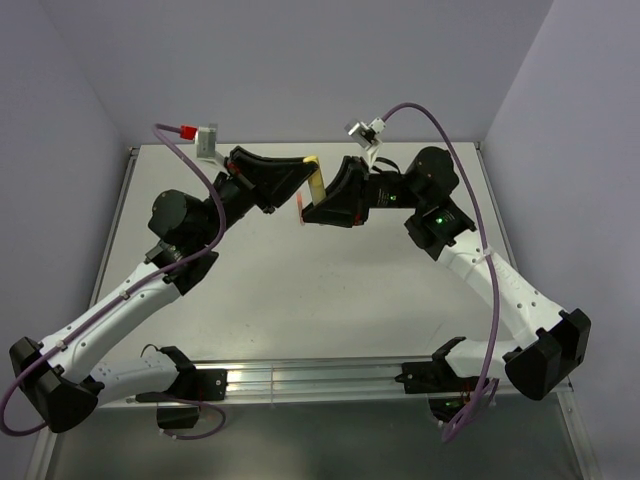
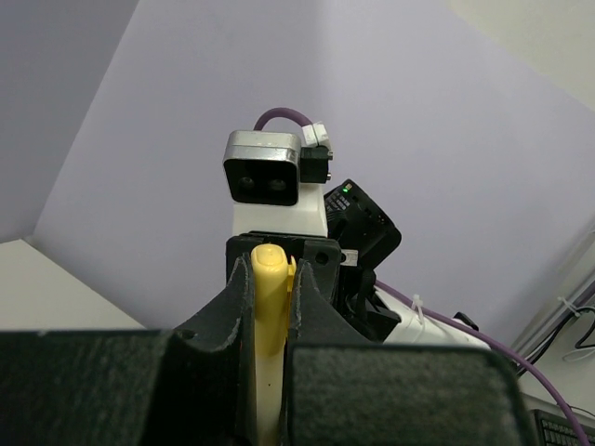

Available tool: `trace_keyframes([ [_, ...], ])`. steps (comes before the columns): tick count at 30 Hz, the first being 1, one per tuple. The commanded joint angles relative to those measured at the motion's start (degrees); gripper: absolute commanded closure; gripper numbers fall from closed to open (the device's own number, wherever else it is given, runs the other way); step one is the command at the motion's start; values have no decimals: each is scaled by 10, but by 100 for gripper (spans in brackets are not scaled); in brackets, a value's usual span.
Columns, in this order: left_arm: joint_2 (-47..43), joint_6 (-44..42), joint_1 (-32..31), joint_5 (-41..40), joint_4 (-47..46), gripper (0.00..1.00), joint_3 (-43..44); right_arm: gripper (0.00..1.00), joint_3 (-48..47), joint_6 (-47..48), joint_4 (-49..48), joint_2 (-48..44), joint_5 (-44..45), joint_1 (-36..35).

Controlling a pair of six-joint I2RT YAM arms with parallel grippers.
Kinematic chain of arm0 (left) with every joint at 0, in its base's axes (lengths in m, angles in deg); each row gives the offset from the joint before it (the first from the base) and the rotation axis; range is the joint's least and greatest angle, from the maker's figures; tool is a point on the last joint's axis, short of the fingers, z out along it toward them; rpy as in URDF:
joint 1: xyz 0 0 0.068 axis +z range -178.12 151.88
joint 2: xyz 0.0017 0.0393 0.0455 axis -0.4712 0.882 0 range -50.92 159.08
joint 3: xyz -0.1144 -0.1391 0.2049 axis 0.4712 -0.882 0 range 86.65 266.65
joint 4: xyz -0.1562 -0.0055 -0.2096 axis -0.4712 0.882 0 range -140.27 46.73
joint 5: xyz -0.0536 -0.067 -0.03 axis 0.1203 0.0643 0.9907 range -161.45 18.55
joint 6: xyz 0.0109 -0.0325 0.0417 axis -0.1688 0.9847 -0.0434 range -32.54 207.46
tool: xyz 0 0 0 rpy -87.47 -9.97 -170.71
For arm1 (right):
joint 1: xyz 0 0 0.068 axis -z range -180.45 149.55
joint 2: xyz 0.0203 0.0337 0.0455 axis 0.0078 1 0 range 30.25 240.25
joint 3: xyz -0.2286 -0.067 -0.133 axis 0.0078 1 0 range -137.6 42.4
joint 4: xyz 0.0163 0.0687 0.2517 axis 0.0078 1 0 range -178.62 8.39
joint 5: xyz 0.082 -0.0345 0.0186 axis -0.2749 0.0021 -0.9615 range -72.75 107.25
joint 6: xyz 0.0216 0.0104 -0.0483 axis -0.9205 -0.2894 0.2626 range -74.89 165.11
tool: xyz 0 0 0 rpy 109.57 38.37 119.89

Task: Insert the pens into the pen caps

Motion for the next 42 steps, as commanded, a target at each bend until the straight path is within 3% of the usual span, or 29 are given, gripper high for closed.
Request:
trace_keyframes([
  [1, 23, -15, -7, 76, 172, 100, -26, 88, -16, 18, -87, -31, 109, 5],
  [16, 14, -12, 43, 22, 183, 100, 4, 51, -28, 40, -50, -22, 72, 7],
  [22, 7, 7, 130, 43, 183, 100, 12, 45, -48, 99, 24, -4, 51, 7],
  [29, 24, 2, 231, 66, 228, 100, 26, 41, -84, 185, 150, 1, 148, 16],
  [35, 114, -41, 268, 14, 309, 100, 45, 40, -108, 177, 202, 23, 210, 46],
  [42, 336, -86, 277, -17, 355, 100, 150, 40, -103, 167, 216, 31, 255, 57],
])
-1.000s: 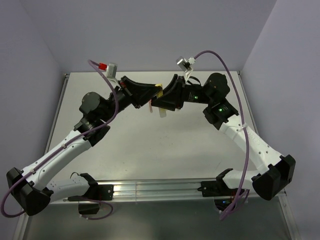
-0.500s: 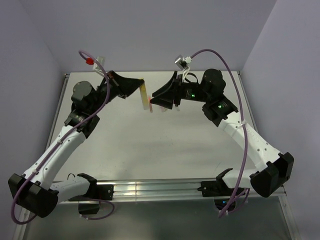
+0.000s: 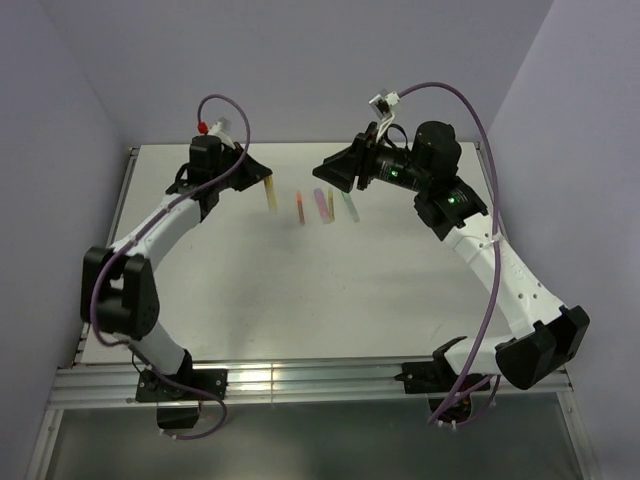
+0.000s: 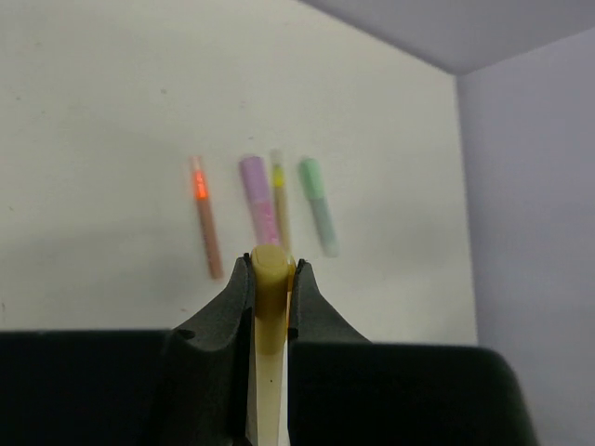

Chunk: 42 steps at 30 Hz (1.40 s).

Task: Insert the pens into the pen caps

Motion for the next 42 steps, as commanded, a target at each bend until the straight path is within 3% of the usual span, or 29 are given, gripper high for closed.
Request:
trace_keyframes([
  [1, 93, -42, 3, -25, 38, 100, 79, 40, -5, 1, 7, -2, 38, 5],
  [9, 288, -47, 3, -35, 83, 100, 225, 40, 23, 8, 8, -2, 51, 19],
  [14, 354, -56, 3, -44, 121, 100, 282, 40, 31, 7, 0, 1, 45, 29],
  [20, 376, -62, 3, -62, 137, 99, 284, 40, 38, -1, -15, 7, 29, 39],
  [42, 359, -78, 2, -114, 164, 55, 277, 40, 43, -7, -20, 4, 17, 42],
])
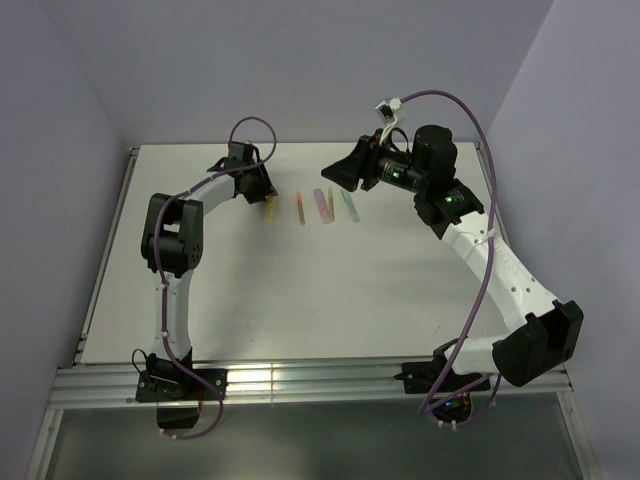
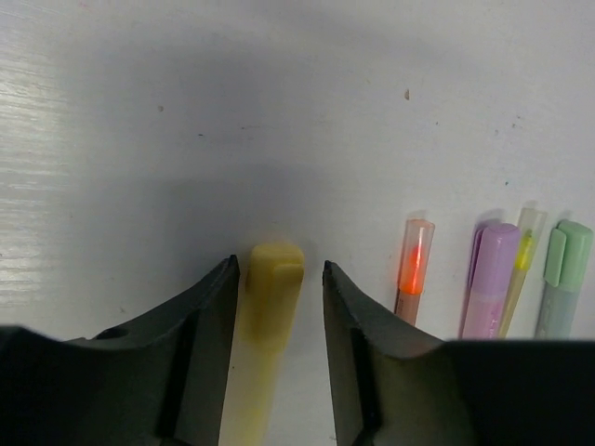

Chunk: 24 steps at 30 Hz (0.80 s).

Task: Insert the pens into the pen caps

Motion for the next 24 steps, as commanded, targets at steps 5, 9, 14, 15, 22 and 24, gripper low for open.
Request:
trace_keyframes([
  [5, -48, -29, 0, -41, 22, 47, 27, 40, 2, -3, -26, -8, -9, 6],
  [9, -76, -45, 0, -65, 43, 46, 39, 40, -1, 1, -19, -7, -5, 6],
  [14, -133, -52, 0, -66, 90, 46, 56, 40, -1, 4, -16, -13, 1, 6],
  [15, -145, -54, 0, -83, 96, 46, 55, 40, -1, 5, -15, -13, 5, 6],
  [22, -316, -77, -2, -76, 140, 44, -24, 39, 0, 7, -11, -21, 16, 10],
  [24, -358, -92, -4, -79, 146, 43, -53, 39, 1, 6, -13, -21, 16, 12],
])
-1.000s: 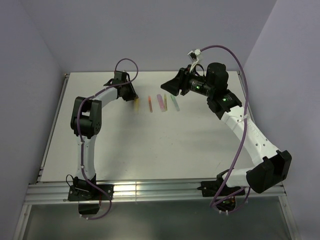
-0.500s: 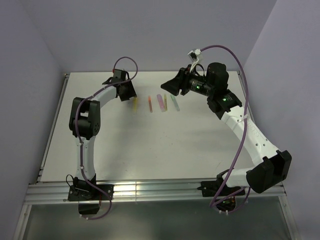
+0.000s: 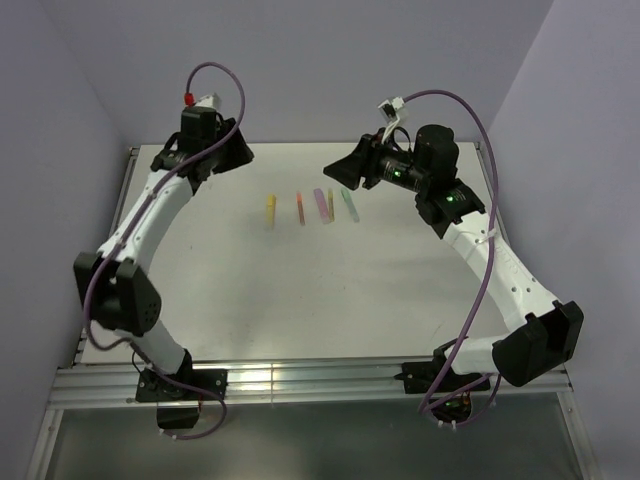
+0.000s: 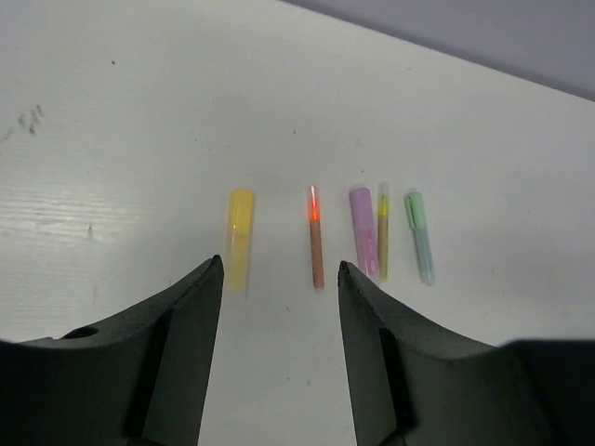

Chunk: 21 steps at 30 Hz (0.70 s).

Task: Insert the pens into the pen caps

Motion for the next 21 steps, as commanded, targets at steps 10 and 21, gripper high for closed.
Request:
trace_keyframes([
  [10, -340, -67, -7, -4, -24, 39, -252, 34, -9, 3, -3, -17, 41, 15],
  [21, -395, -67, -8, 17, -76, 38, -305, 17, 34, -8, -12, -57, 100, 31],
])
